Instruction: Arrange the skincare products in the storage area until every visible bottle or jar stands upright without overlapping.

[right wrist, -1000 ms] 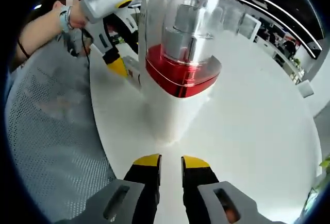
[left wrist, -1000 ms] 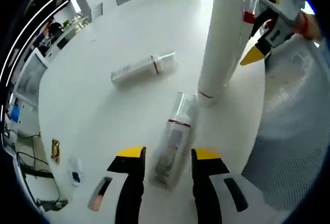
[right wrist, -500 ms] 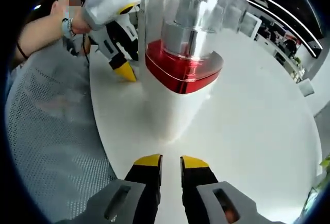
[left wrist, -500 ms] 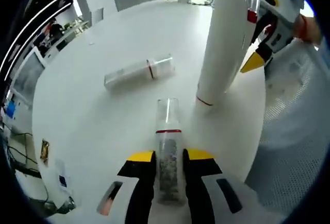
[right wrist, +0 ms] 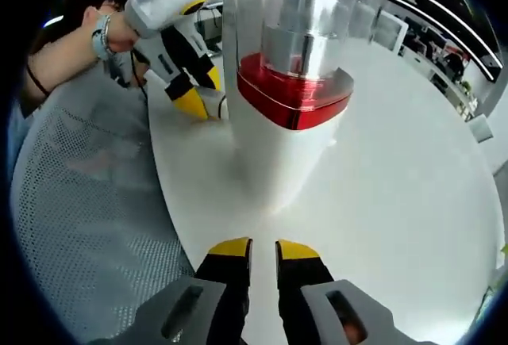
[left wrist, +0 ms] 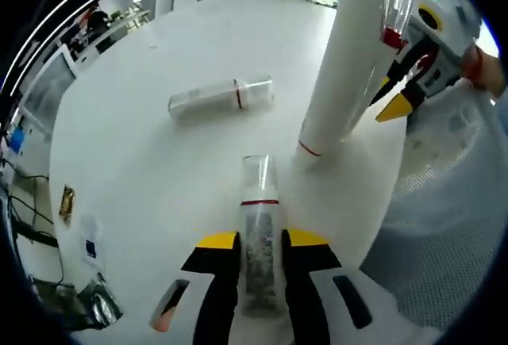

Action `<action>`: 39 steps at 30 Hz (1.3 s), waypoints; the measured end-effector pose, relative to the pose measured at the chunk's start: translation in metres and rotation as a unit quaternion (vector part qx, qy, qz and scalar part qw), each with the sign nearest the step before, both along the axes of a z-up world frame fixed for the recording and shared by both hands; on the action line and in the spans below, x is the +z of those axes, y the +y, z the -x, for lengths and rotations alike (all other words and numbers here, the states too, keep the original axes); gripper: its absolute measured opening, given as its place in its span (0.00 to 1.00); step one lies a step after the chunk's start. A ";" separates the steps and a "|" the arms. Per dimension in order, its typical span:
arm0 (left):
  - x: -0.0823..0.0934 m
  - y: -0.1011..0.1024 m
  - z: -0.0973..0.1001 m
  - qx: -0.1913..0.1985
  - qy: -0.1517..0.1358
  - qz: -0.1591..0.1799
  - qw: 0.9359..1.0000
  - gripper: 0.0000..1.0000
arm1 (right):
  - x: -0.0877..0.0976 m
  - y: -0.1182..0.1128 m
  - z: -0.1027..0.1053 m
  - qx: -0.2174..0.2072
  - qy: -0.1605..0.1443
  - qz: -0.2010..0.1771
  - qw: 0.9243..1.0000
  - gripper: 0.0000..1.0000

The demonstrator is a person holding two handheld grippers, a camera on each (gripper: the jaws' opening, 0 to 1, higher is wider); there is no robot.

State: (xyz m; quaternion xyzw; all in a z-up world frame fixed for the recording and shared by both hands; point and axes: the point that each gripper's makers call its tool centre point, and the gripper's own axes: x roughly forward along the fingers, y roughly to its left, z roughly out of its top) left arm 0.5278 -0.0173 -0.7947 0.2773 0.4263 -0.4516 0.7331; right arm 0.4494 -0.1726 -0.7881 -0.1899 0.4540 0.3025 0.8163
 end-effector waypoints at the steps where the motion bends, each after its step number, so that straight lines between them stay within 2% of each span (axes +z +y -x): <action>1: 0.003 0.004 -0.003 0.007 -0.013 -0.007 1.000 0.23 | 0.001 0.001 0.000 0.002 0.000 -0.004 1.000 0.06; 4: 0.010 0.010 -0.006 0.016 -0.024 -0.010 1.000 0.23 | 0.004 0.005 0.003 0.009 0.000 -0.015 1.000 0.06; 6: 0.017 0.009 -0.003 0.041 -0.008 0.018 0.999 0.23 | 0.009 0.007 0.004 0.011 -0.009 -0.020 1.000 0.04; 7: 0.024 0.007 -0.002 0.056 -0.001 0.043 0.998 0.22 | 0.011 0.009 0.003 0.011 -0.013 -0.025 1.000 0.03; 9: 0.033 0.006 -0.001 0.077 0.005 0.079 0.994 0.22 | 0.021 0.020 0.001 0.013 -0.026 -0.062 0.998 0.03; 12: 0.043 0.009 0.000 0.100 0.005 0.108 0.989 0.22 | 0.034 0.035 0.002 0.029 -0.035 -0.109 0.993 0.03; 14: 0.054 0.011 -0.001 0.119 -0.002 0.133 0.984 0.22 | 0.045 0.050 0.004 0.057 -0.051 -0.138 0.987 0.02; 16: 0.069 0.011 -0.003 0.138 -0.011 0.174 0.975 0.22 | 0.053 0.062 0.010 0.087 -0.060 -0.158 0.982 0.00; 17: 0.083 0.009 -0.005 0.132 -0.035 0.208 0.969 0.22 | 0.057 0.069 0.013 0.104 -0.064 -0.167 0.978 0.00; 18: 0.088 0.008 -0.005 0.133 -0.042 0.221 0.965 0.22 | 0.061 0.074 0.016 0.117 -0.068 -0.174 0.975 0.01; 19: 0.099 0.008 -0.004 0.143 -0.045 0.252 0.956 0.22 | 0.064 0.078 0.018 0.127 -0.072 -0.182 0.972 0.01; 20: 0.105 0.009 -0.003 0.149 -0.042 0.267 0.951 0.22 | 0.070 0.084 0.021 0.140 -0.078 -0.195 0.968 0.02; 21: 0.115 0.009 -0.003 0.152 -0.047 0.291 0.943 0.22 | 0.074 0.088 0.022 0.145 -0.079 -0.206 0.965 0.04; 22: 0.120 0.010 -0.001 0.154 -0.047 0.306 0.938 0.22 | 0.082 0.095 0.024 0.147 -0.082 -0.229 0.959 0.05; 24: 0.133 0.005 0.005 0.131 -0.060 0.343 0.928 0.22 | 0.096 0.102 0.024 0.142 -0.085 -0.271 0.948 0.10; 25: 0.140 0.002 0.009 0.119 -0.072 0.361 0.922 0.22 | 0.109 0.107 0.023 0.137 -0.092 -0.304 0.938 0.12; 26: 0.145 0.001 0.010 0.111 -0.084 0.370 0.919 0.22 | 0.118 0.109 0.022 0.132 -0.096 -0.327 0.931 0.13; 29: 0.158 -0.004 0.011 0.086 -0.130 0.374 0.914 0.22 | 0.141 0.108 0.013 0.096 -0.106 -0.390 0.910 0.14; 31: 0.166 -0.010 0.015 0.071 -0.134 0.380 0.913 0.22 | 0.150 0.105 0.008 0.081 -0.111 -0.414 0.900 0.15; 34: 0.188 -0.026 0.030 0.030 -0.116 0.438 0.891 0.22 | 0.160 0.097 -0.002 0.050 -0.127 -0.435 0.890 0.22; 35: 0.199 -0.031 0.036 0.014 -0.109 0.466 0.878 0.23 | 0.167 0.094 -0.005 0.038 -0.134 -0.450 0.882 0.25; 36: 0.204 -0.033 0.040 0.007 -0.100 0.481 0.871 0.23 | 0.173 0.093 -0.007 0.032 -0.137 -0.465 0.874 0.29; 37: 0.211 -0.036 0.045 -0.007 -0.091 0.501 0.861 0.23 | 0.180 0.091 -0.007 0.029 -0.139 -0.483 0.864 0.31; 38: 0.213 -0.037 0.048 -0.014 -0.085 0.507 0.857 0.23 | 0.192 0.089 -0.007 0.025 -0.139 -0.513 0.846 0.32; 39: 0.217 -0.039 0.053 -0.026 -0.071 0.519 0.851 0.23 | 0.199 0.088 -0.007 0.022 -0.139 -0.534 0.834 0.33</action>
